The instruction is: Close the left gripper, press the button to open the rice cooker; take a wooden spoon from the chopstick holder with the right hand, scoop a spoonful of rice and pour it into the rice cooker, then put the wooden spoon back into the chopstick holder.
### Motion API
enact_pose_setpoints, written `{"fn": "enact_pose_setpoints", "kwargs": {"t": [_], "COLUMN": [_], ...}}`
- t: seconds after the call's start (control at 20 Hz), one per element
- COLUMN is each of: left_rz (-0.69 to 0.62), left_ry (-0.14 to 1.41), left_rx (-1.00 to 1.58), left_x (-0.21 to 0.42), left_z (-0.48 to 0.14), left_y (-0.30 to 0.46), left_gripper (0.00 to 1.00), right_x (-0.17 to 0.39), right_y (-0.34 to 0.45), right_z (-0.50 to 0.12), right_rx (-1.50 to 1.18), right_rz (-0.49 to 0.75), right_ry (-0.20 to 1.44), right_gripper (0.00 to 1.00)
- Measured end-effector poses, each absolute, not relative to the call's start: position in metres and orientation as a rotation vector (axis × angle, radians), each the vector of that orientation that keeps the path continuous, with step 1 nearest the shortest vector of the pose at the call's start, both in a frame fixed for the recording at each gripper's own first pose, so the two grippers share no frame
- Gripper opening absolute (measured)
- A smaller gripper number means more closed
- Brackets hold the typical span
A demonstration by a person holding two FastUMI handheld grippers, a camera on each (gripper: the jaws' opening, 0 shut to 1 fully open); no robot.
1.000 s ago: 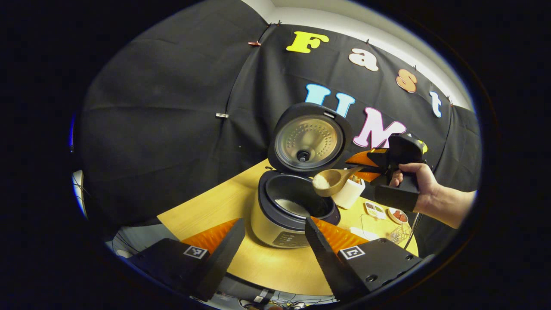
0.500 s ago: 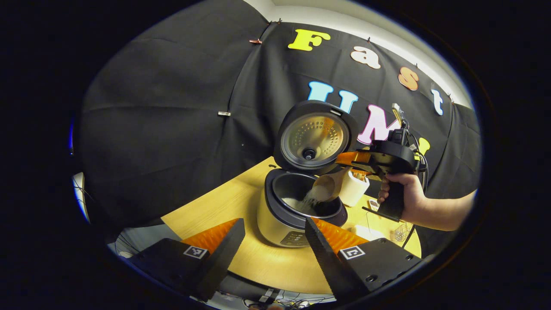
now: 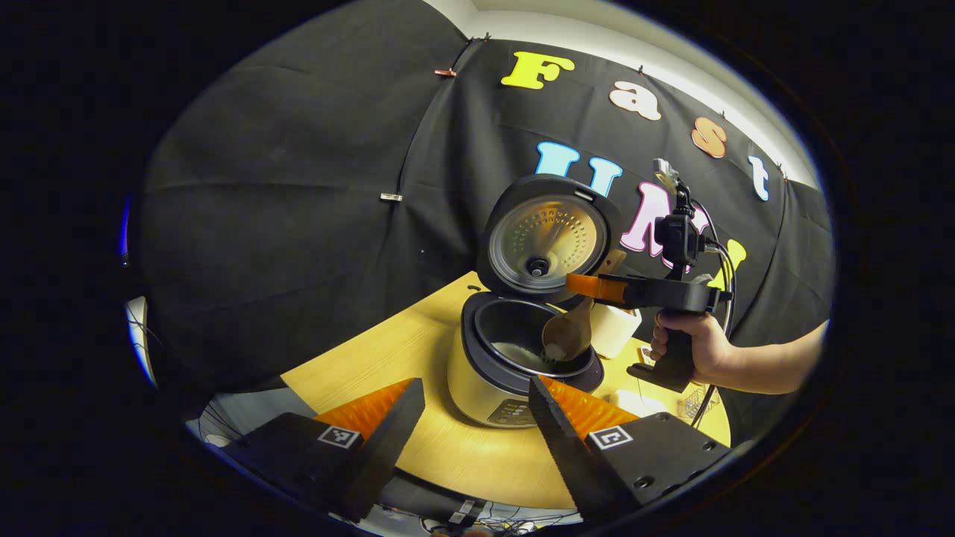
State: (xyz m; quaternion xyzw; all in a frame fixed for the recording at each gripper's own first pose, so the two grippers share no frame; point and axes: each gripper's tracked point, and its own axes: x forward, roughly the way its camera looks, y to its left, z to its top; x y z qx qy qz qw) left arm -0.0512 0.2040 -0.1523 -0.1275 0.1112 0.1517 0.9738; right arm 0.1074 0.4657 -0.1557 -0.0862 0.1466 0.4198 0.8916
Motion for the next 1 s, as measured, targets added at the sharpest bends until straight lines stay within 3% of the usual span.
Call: {"fn": "enact_pose_setpoints", "kwargs": {"t": [0.45,1.0], "left_rz": [0.298,0.216], "left_ry": [0.213,0.191], "left_rx": [-0.257,-0.192], "left_x": [-0.05,-0.033], "left_z": [-0.151,-0.137], "left_y": [0.198,0.176], "left_gripper": [0.93,0.96], "right_x": [0.075,0.128], "right_y": [0.479,0.404], "right_z": [-0.172,-0.085], "right_rx": [-0.354,0.086], "right_rz": [0.987,0.708], "right_ry": [0.253,0.302], "right_gripper": [0.16,0.16]}}
